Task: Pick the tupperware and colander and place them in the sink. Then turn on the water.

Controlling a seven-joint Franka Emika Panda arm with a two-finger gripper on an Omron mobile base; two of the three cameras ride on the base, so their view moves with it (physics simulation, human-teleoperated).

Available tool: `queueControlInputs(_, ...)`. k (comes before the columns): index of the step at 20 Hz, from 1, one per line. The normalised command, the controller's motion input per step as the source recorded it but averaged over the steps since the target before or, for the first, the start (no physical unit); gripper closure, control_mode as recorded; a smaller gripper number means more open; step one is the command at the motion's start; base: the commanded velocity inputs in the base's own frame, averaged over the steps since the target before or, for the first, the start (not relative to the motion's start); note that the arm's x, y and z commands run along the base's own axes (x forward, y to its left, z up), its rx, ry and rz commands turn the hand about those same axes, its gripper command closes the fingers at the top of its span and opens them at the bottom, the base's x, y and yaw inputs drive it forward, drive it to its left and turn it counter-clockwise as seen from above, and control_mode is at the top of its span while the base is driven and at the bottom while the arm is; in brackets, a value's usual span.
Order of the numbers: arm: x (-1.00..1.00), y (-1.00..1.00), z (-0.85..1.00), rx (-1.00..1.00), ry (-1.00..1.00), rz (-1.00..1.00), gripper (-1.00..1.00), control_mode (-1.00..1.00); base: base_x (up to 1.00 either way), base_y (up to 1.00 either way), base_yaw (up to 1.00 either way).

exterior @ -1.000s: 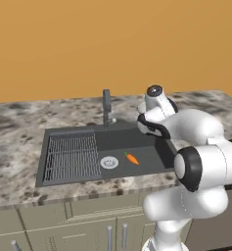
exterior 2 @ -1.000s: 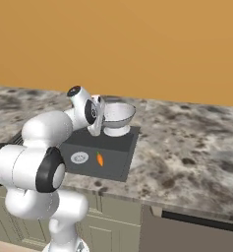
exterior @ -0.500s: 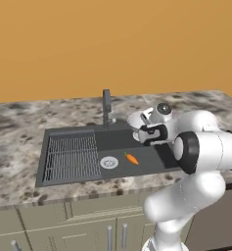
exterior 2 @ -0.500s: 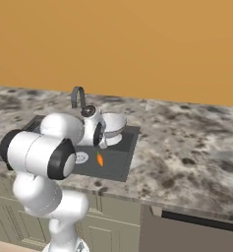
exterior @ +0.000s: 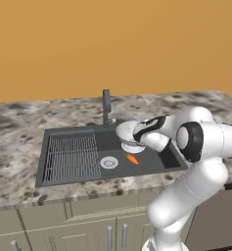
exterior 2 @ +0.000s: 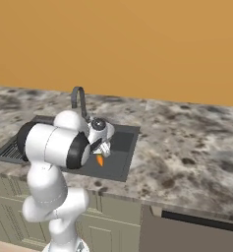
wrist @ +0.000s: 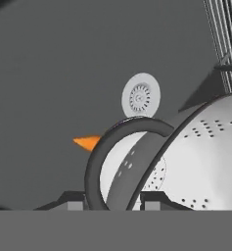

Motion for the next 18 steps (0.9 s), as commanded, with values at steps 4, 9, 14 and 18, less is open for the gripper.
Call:
queueControlInputs(4, 0.27, 0.29, -0.18, 0.0, 0.14, 0.29, 1.0, -1.0, 0.0, 0.0, 0.0)
queueControlInputs(9, 0.23, 0.35, -0.08, 0.0, 0.15, 0.23, 1.0, -1.0, 0.0, 0.0, 0.0)
queueControlInputs(14, 0.35, 0.36, -0.02, 0.0, 0.1, 0.11, 1.0, -1.0, 0.0, 0.0, 0.0)
queueControlInputs(18, 0.52, 0.31, -0.03, 0.0, 0.03, 0.03, 1.0, -1.0, 0.0, 0.0, 0.0)
